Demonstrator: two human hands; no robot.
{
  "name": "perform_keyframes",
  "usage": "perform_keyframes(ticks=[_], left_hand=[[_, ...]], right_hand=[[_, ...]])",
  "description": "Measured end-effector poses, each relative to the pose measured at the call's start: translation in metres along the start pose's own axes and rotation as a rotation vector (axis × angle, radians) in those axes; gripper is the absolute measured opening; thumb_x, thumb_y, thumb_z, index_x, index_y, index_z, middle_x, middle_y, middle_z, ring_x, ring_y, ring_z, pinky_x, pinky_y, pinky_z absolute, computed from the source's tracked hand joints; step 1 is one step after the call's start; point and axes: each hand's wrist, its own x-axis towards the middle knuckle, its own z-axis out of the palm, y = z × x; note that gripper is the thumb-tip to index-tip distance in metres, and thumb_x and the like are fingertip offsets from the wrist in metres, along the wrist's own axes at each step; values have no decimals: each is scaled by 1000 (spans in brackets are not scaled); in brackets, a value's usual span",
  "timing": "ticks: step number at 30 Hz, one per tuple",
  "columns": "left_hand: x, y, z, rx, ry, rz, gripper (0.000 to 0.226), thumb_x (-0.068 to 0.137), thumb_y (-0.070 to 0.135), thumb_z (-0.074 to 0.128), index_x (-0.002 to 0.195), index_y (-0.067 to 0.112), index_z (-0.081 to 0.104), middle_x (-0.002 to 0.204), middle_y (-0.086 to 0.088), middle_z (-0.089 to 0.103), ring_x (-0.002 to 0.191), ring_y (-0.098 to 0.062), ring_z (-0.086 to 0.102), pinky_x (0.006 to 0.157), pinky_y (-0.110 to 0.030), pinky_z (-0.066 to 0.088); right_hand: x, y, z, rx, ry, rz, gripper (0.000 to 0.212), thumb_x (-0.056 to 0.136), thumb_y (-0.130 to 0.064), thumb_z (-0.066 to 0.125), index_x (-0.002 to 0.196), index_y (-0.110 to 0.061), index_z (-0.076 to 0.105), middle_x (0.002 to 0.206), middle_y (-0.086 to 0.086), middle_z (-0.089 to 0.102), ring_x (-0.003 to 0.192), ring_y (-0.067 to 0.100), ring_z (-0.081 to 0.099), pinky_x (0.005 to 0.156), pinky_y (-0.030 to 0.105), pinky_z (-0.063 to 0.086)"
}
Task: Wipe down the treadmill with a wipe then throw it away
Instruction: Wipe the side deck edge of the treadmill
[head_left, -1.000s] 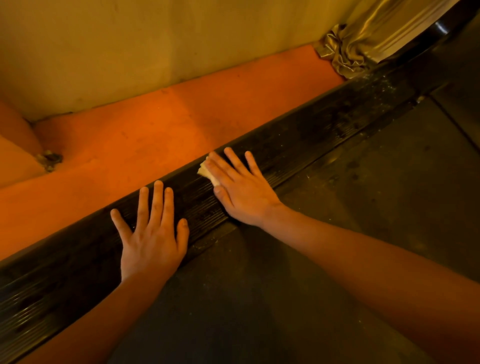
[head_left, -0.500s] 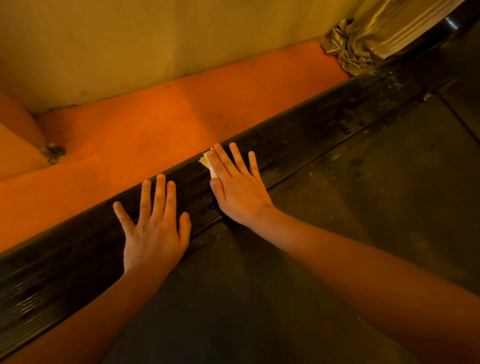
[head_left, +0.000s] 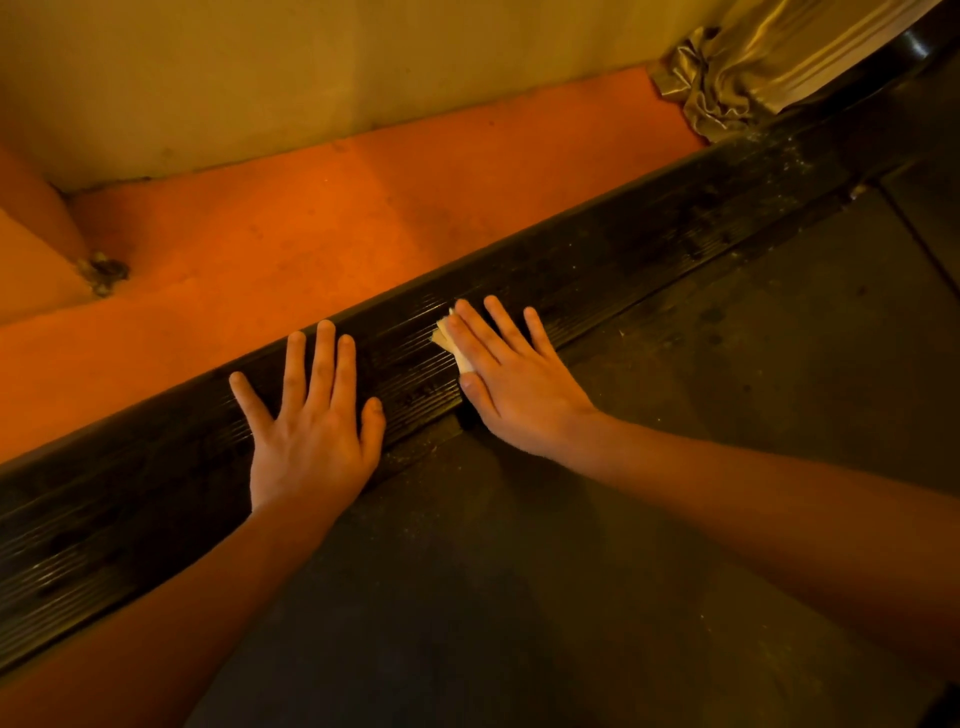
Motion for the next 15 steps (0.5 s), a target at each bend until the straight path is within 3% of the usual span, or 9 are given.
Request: perform_keyframes(ticks=[8, 15], left_hand=[[-2, 2, -2, 8, -23, -13, 69, 103, 50, 22, 163, 15, 16, 171, -7, 7, 158, -27, 0, 116, -75, 7], [-2, 4, -2, 6, -7, -63, 71, 102, 52, 23, 163, 16, 19, 171, -4, 7, 158, -24, -1, 117, -74, 5]], right_hand=[[5, 27, -20, -90, -105, -136, 61, 110, -47, 13, 164, -27, -7, 171, -6, -15, 156, 18, -21, 126, 47, -13], [14, 2, -4, 113, 2, 19, 60, 110, -45, 15, 165, -27, -3, 172, -6, -11, 156, 19, -21, 127, 53, -8]])
